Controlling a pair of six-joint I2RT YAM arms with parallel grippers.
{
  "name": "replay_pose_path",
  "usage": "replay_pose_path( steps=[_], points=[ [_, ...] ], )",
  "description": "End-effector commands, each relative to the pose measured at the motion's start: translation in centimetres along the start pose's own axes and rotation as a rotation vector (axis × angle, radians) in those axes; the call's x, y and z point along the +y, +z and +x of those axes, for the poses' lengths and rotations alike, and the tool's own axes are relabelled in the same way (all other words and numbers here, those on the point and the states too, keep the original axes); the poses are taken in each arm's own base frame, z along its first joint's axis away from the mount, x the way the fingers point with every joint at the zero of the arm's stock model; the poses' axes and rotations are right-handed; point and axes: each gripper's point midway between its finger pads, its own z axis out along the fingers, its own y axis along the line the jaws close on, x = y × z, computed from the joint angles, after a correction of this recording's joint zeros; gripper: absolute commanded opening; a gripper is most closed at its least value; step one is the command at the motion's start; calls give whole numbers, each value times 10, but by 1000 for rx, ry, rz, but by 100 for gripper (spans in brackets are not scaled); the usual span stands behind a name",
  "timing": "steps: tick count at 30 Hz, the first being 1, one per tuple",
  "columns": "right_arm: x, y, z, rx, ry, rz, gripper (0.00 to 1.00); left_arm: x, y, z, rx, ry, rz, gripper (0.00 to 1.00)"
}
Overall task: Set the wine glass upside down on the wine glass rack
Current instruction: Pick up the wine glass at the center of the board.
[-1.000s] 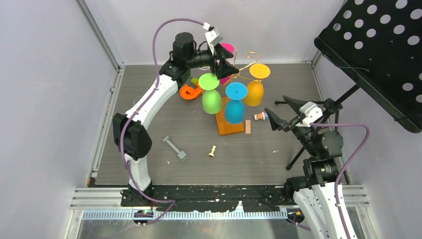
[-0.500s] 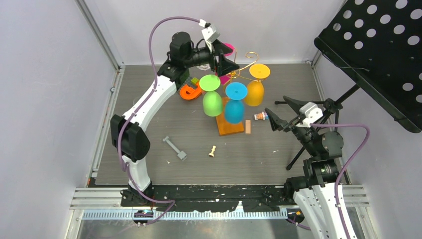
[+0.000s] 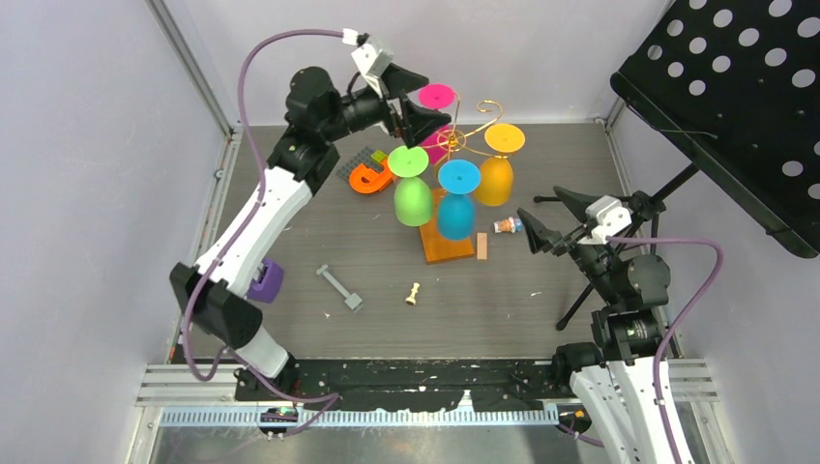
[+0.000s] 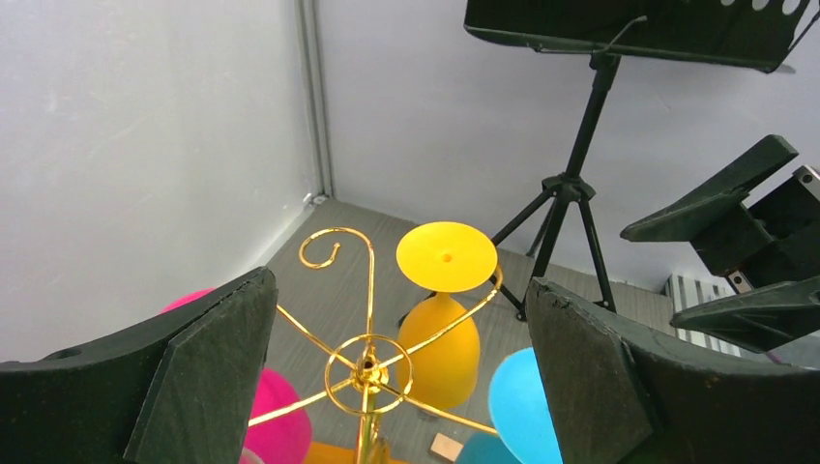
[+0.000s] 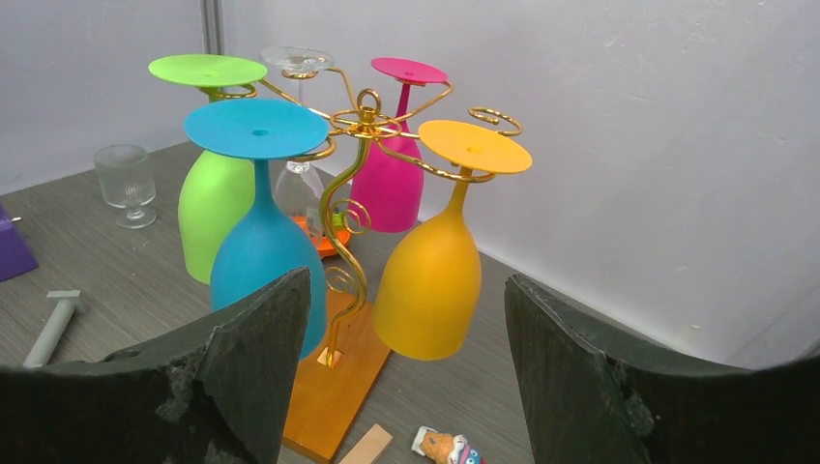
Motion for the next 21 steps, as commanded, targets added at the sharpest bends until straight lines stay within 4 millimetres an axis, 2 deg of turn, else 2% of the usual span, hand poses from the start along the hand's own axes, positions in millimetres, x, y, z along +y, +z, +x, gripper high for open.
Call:
replay_pose_path(
  steps=[1, 3, 8, 15, 17, 21],
  points=[
    [-11, 1, -31, -26, 29, 64, 79, -6, -29, -33, -64, -2, -141, 100],
    [-15, 1, -34, -9, 50, 82, 79, -5, -48, -38, -79, -28, -230, 100],
    [-19, -4, -41, -1, 126, 129, 79, -10, -91, -16, -77, -145, -402, 98],
    [-24, -14, -39, 9, 247, 212, 80, -19, -152, 46, -25, -272, -597, 100],
    [-27, -18, -32, 31, 266, 245, 80, -19, -169, 70, -1, -291, -656, 99],
    [-31, -26, -19, 84, 332, 311, 79, -20, -205, 92, 19, -309, -782, 99]
  ],
)
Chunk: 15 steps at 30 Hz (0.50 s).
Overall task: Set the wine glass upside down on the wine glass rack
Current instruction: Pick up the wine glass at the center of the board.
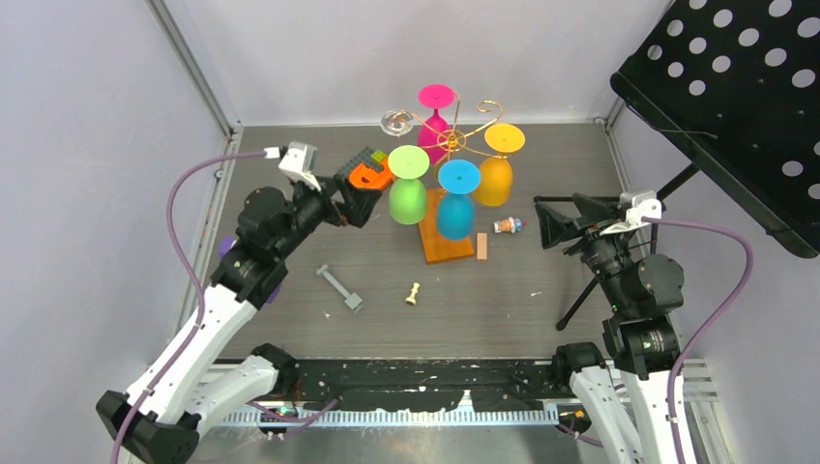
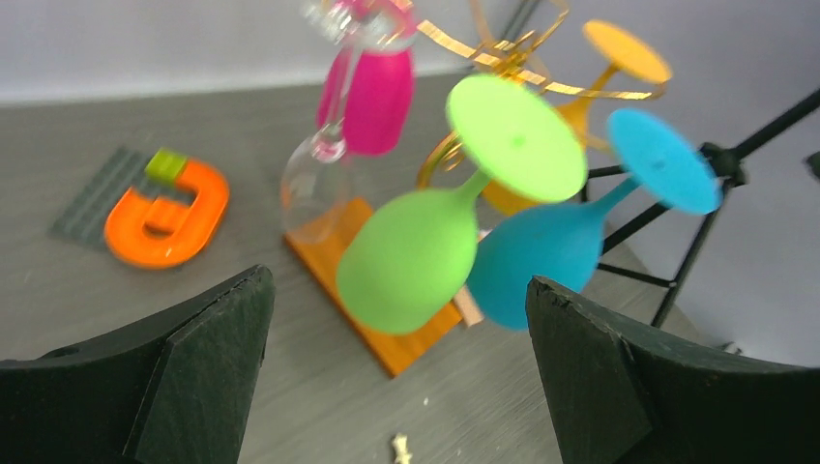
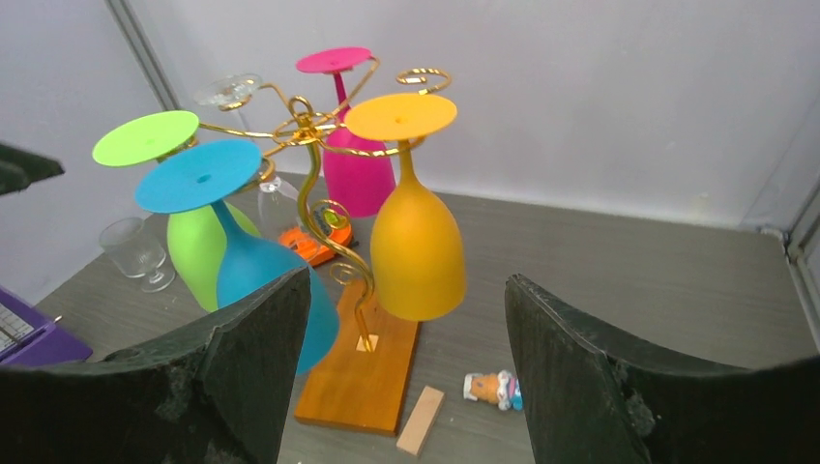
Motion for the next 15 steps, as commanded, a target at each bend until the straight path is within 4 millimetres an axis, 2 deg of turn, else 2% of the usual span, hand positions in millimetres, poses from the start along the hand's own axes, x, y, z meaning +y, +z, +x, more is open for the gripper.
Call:
replay_pose_path(
  steps=[1, 6, 10, 12, 15],
  points=[
    [-9, -9, -4, 31, 96, 96, 79, 36, -30, 10, -27, -35, -208, 100],
    [-6, -11, 4, 81, 111, 87, 79, 77, -82, 20, 14, -12, -473, 100],
    [-3, -10, 9, 107, 124, 68, 79, 116, -119, 15, 51, 20, -720, 100],
    [-3, -8, 14, 132, 129, 68, 79, 133, -121, 19, 117, 2, -782, 98],
    [-4, -7, 22, 171, 135, 71, 79, 154, -111, 24, 249, -34, -823, 92]
  ],
)
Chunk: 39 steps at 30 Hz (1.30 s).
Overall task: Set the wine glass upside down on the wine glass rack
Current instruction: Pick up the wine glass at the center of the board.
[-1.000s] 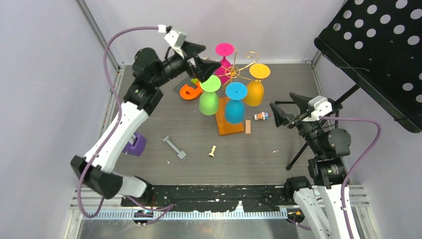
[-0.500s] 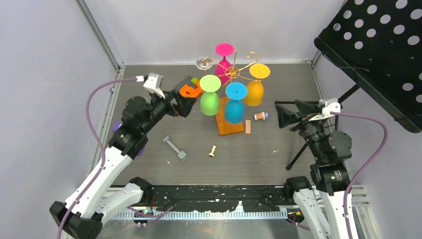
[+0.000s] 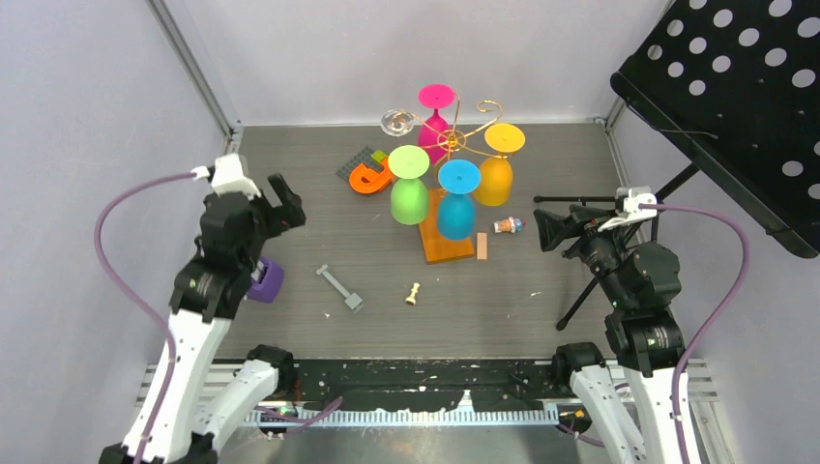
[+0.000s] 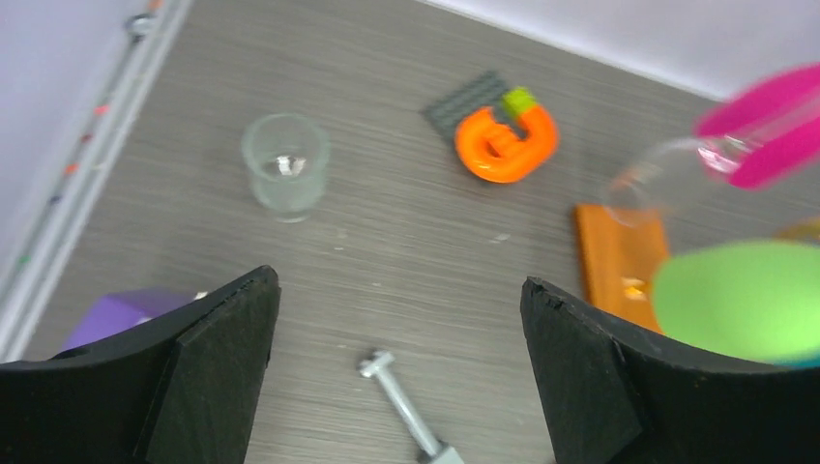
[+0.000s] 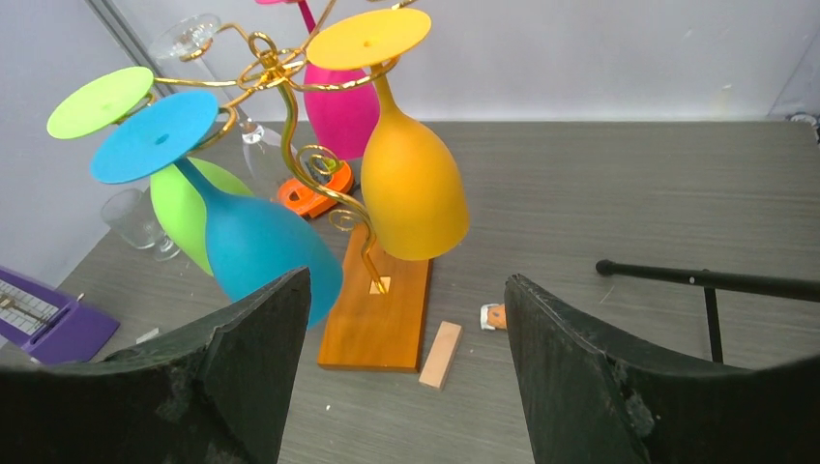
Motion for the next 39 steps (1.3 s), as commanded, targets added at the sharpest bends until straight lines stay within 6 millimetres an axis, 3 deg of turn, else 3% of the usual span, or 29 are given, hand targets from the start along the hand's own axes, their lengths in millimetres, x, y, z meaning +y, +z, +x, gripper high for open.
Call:
replay_pose_path(
  steps=[1, 8, 13, 22, 30, 39],
  points=[
    [5, 1, -4, 24, 16, -16, 79, 30, 28, 16, 212, 80, -153, 90],
    [8, -1, 4, 44, 19, -33, 79, 30, 85, 33, 459, 245, -219, 84],
    [8, -3, 5, 45, 20, -37, 79, 35, 115, 36, 496, 275, -260, 83],
    [6, -1, 14, 69, 17, -34, 79, 43, 167, 48, 562, 211, -252, 72],
    [6, 3, 19, 79, 21, -42, 79, 54, 193, 71, 618, 170, -255, 63],
    [6, 5, 24, 96, 25, -46, 79, 68, 211, 65, 613, 170, -299, 59]
  ],
)
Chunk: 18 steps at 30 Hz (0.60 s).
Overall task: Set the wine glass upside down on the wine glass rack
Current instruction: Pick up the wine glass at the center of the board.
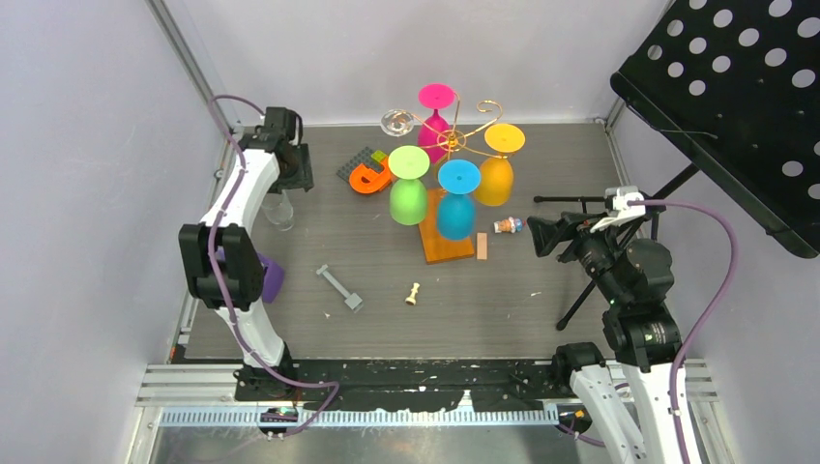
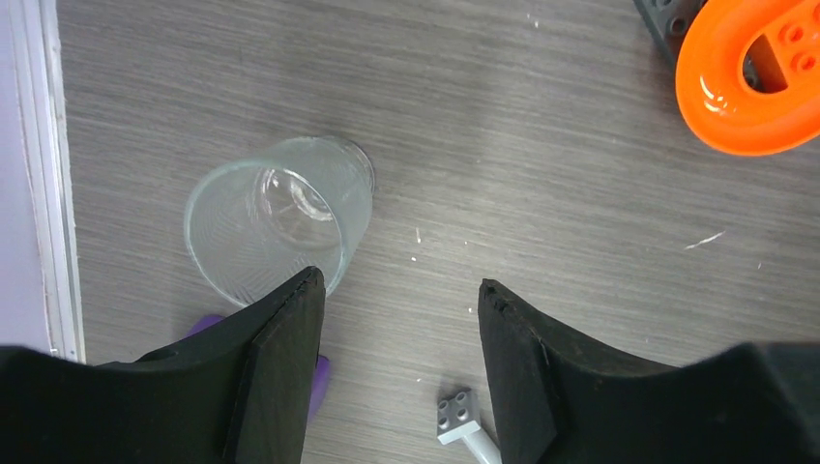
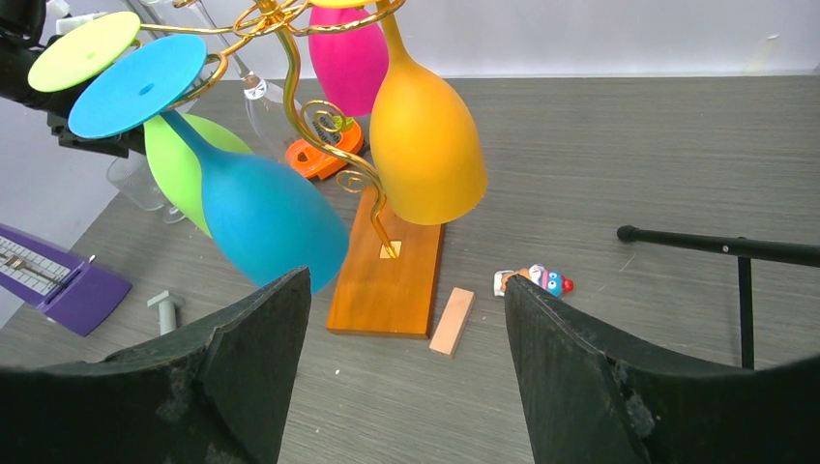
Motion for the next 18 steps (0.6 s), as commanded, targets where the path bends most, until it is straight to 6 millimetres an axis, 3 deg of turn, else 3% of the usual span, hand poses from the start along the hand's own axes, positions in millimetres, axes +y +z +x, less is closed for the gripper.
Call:
replay_pose_path(
  steps=[1, 18],
  points=[
    [4, 4, -1, -5, 3, -25, 79, 7, -3, -31, -75, -32, -2, 59],
    [6, 8, -1, 6, 2, -38, 79, 16, 22, -12, 10, -22, -47, 49]
  ],
)
